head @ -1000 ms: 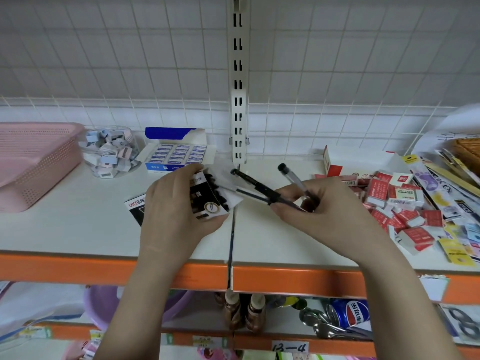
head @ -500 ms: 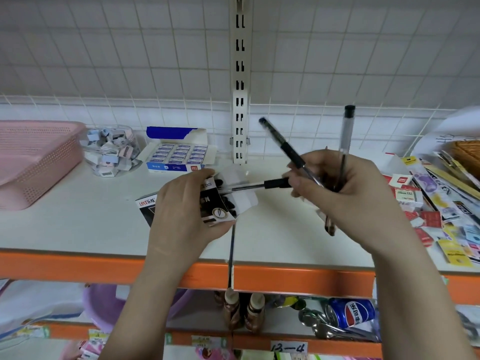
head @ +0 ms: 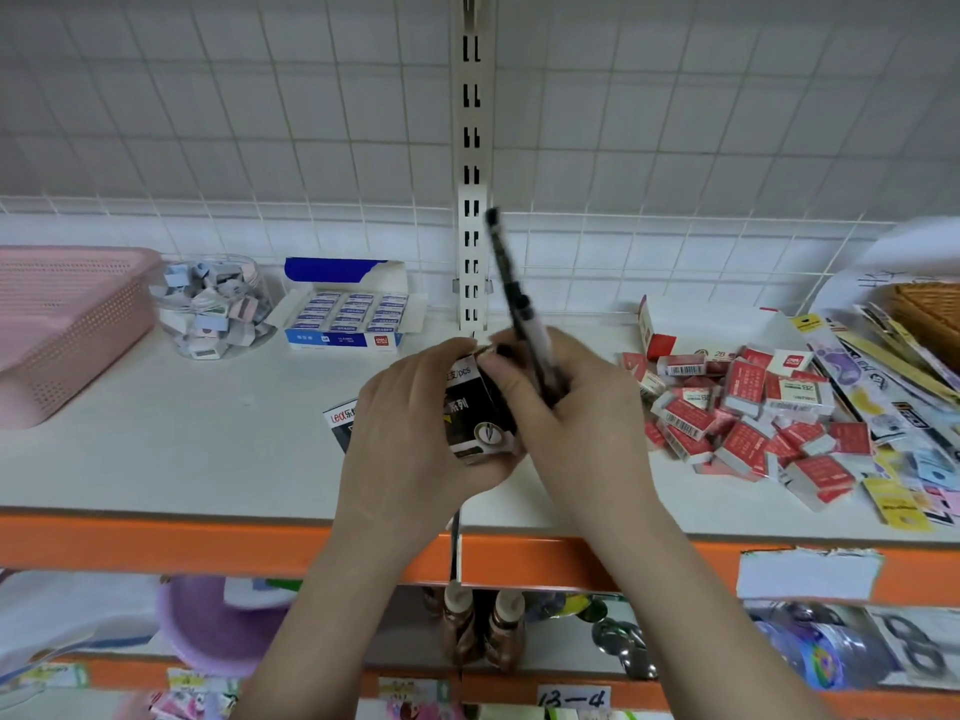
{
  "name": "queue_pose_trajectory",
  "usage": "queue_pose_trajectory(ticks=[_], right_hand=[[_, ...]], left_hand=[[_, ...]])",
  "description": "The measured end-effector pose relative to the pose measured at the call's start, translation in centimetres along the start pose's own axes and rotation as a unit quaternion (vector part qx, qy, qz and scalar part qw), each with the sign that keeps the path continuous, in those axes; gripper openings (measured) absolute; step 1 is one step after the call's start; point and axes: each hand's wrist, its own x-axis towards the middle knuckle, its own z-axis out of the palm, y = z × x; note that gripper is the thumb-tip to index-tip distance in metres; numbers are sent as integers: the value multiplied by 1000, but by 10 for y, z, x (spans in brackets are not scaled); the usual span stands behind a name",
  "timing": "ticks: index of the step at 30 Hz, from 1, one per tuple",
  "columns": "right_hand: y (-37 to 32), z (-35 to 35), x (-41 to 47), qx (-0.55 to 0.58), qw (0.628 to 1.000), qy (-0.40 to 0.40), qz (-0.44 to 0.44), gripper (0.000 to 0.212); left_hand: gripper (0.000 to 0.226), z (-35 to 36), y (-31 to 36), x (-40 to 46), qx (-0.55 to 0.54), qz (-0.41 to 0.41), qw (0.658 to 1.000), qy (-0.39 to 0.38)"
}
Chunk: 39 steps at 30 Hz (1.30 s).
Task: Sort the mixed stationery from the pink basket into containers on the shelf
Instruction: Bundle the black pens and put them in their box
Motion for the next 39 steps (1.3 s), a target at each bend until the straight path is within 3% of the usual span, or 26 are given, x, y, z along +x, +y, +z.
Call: queue_pose_trajectory(ticks=[5, 9, 14, 20, 29, 36, 39], right_hand=[[-4, -9, 5, -31, 996, -86, 5, 11], [-4, -21, 8, 35, 997, -42, 61, 35], [-5, -33, 11, 145, 983, 41, 105, 22], [-13, -35, 13, 286, 947, 26, 146, 17], [-19, -26, 6, 212, 974, 70, 37, 3], [-18, -16, 3, 223, 971, 57, 64, 23], [-19, -12, 1, 245, 966, 68, 49, 18]], left_hand=[[58, -6, 0, 3, -57, -37, 998, -6], [68, -11, -8, 2, -103, -82, 991, 20], [76, -12, -21, 4, -16, -17, 998, 54], [74, -9, -15, 2, -6, 14, 999, 47], [69, 3, -11, 0, 23, 31, 999, 30], [71, 7, 2, -4, -14, 28, 999, 15], [72, 9, 7, -6, -23, 31, 999, -2]])
